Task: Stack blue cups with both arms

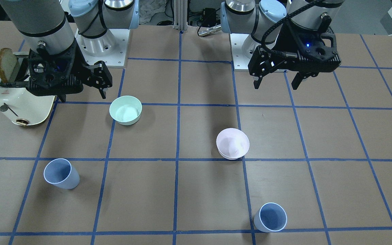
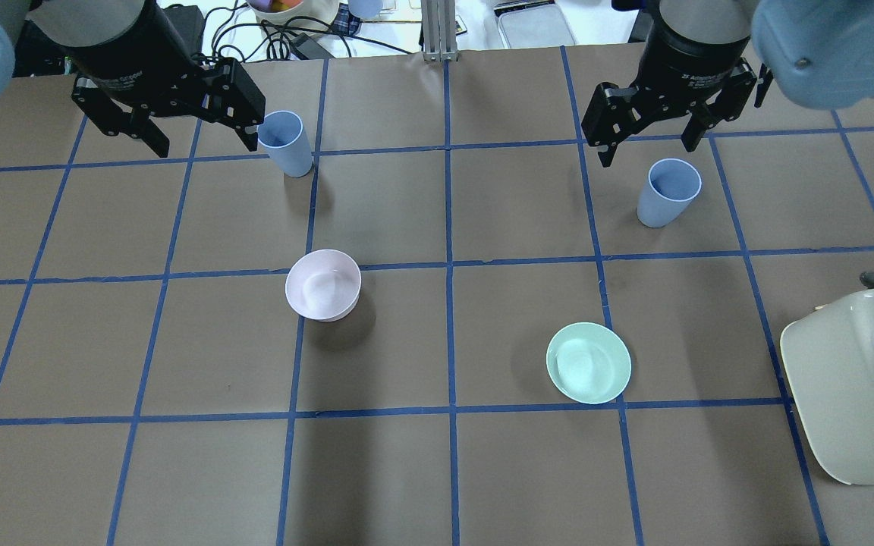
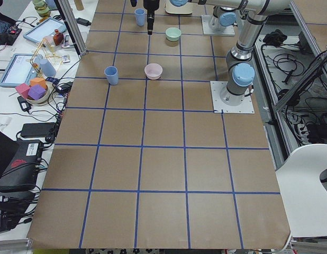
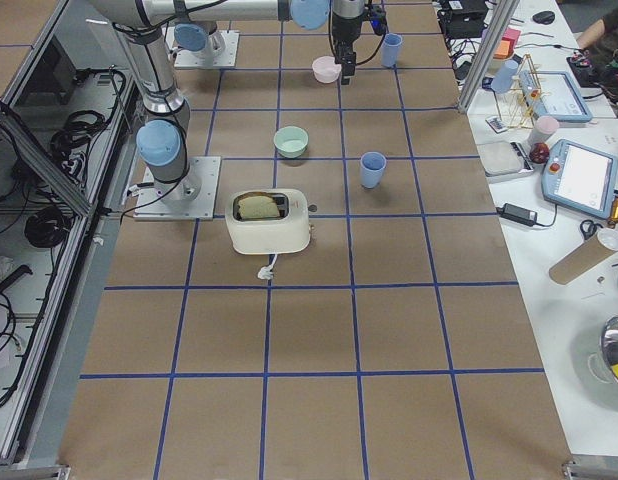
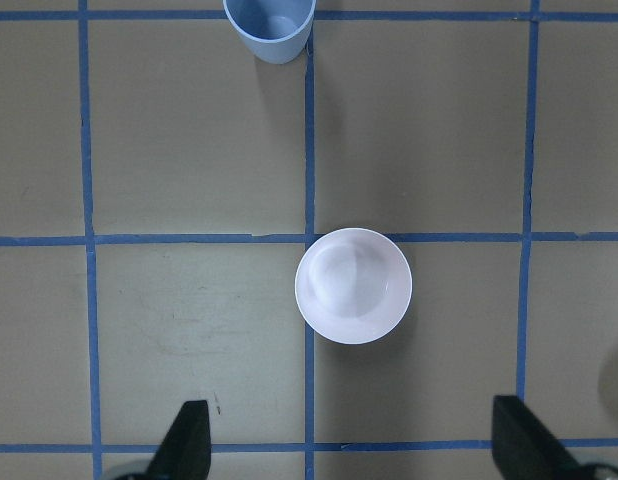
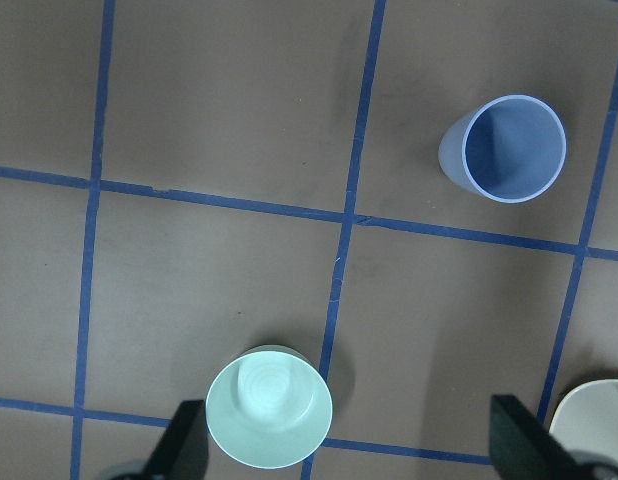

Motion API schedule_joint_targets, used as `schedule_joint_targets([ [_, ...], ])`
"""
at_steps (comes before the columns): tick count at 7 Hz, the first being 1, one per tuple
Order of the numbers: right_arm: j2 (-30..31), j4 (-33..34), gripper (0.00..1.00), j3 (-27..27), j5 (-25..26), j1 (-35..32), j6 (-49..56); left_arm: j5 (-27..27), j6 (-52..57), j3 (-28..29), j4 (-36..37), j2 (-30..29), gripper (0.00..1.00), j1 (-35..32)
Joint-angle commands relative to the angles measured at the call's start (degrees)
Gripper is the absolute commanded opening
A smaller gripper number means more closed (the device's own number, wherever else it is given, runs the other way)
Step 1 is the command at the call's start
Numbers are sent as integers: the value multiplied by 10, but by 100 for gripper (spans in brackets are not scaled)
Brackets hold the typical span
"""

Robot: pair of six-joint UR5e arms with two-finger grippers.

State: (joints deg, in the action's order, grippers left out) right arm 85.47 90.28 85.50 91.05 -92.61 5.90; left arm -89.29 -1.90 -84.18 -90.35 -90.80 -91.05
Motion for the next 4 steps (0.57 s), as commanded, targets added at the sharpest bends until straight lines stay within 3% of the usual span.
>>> schedule_joint_targets([
  [1, 1, 1, 100, -2, -1, 0, 0, 0, 0, 0, 0, 0, 100, 0],
  [4, 1, 1, 100, -4, -3, 0, 1, 1, 0, 0, 0, -1, 100, 0],
])
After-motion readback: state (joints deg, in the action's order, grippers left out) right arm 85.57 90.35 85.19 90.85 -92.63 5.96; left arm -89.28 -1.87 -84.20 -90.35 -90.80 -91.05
